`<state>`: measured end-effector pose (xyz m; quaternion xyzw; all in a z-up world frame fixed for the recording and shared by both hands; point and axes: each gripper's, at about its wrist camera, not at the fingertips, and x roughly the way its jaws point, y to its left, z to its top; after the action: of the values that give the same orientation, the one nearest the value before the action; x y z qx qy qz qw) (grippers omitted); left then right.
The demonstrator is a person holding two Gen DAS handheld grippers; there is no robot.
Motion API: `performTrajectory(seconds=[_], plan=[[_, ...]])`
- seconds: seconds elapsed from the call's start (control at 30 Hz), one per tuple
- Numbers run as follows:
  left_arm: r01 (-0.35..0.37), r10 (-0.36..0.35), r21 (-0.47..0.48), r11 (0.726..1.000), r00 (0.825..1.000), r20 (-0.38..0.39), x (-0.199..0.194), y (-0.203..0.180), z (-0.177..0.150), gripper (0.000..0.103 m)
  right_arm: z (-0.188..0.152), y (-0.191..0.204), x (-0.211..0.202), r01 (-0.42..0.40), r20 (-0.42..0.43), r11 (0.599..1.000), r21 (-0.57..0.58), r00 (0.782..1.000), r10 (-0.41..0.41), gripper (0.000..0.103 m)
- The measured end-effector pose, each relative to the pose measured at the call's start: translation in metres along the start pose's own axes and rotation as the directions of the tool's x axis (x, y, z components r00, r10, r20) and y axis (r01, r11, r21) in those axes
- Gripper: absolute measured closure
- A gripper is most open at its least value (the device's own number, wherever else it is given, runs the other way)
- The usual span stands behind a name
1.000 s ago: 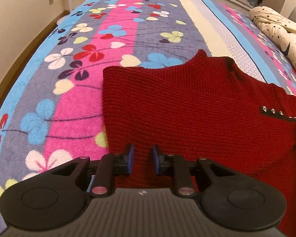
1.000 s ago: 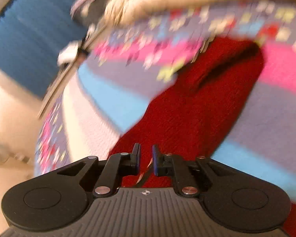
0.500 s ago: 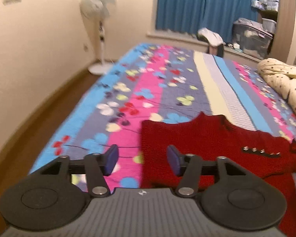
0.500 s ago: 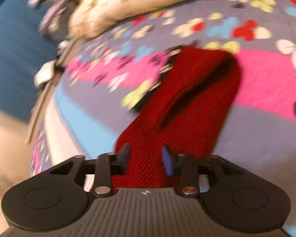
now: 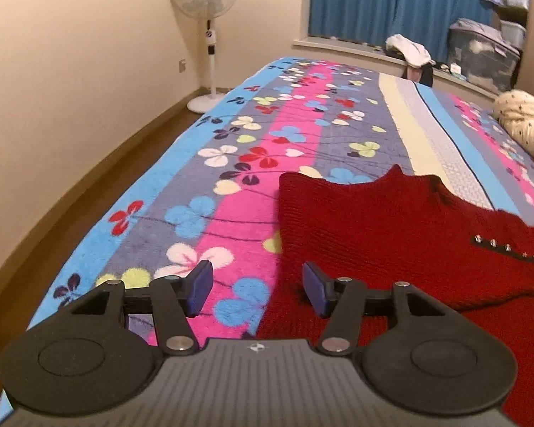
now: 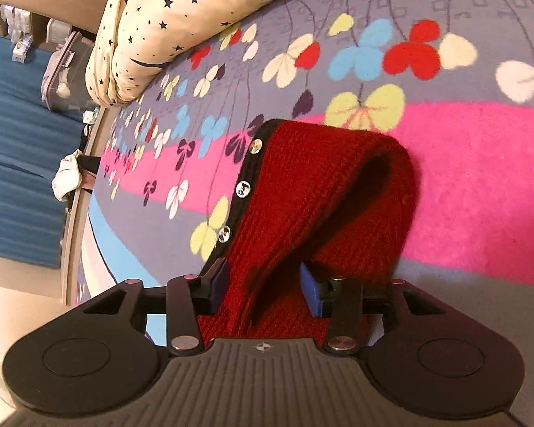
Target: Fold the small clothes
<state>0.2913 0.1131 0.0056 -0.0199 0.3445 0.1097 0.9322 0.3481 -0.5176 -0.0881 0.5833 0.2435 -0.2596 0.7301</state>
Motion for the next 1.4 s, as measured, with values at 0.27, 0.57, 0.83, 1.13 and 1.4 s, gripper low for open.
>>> performTrajectory(seconds=[0.27, 0.57, 0.83, 1.13, 1.4], plan=[[0.002, -0.002, -0.021, 1.000, 0.999, 0.032, 0.006, 0.000, 0.005, 0.042, -0.013, 0.015, -0.022, -0.066, 0.044, 0.994, -0.091, 0.997, 0.070, 0.094], [0.055, -0.053, -0.051, 0.997, 0.997, 0.049, 0.002, -0.003, 0.013, 0.042, -0.081, 0.048, -0.111, -0.374, -0.150, 0.907, -0.192, 0.925, 0.350, 0.094], [0.067, -0.064, -0.074, 0.995, 0.997, 0.039, 0.001, 0.003, 0.017, 0.042, -0.173, 0.039, -0.115, -0.460, -0.389, 0.852, -0.251, 0.854, 0.346, 0.094], [0.056, -0.052, -0.070, 0.996, 0.997, 0.058, 0.003, 0.007, 0.024, 0.042, -0.224, 0.059, -0.114, -0.621, -0.521, 0.743, -0.248, 0.733, 0.438, 0.095], [0.070, -0.069, -0.075, 0.995, 0.997, 0.023, 0.012, 0.004, 0.023, 0.041, -0.279, 0.067, -0.080, -0.579, -0.789, 0.675, -0.457, 0.614, -0.007, 0.088]])
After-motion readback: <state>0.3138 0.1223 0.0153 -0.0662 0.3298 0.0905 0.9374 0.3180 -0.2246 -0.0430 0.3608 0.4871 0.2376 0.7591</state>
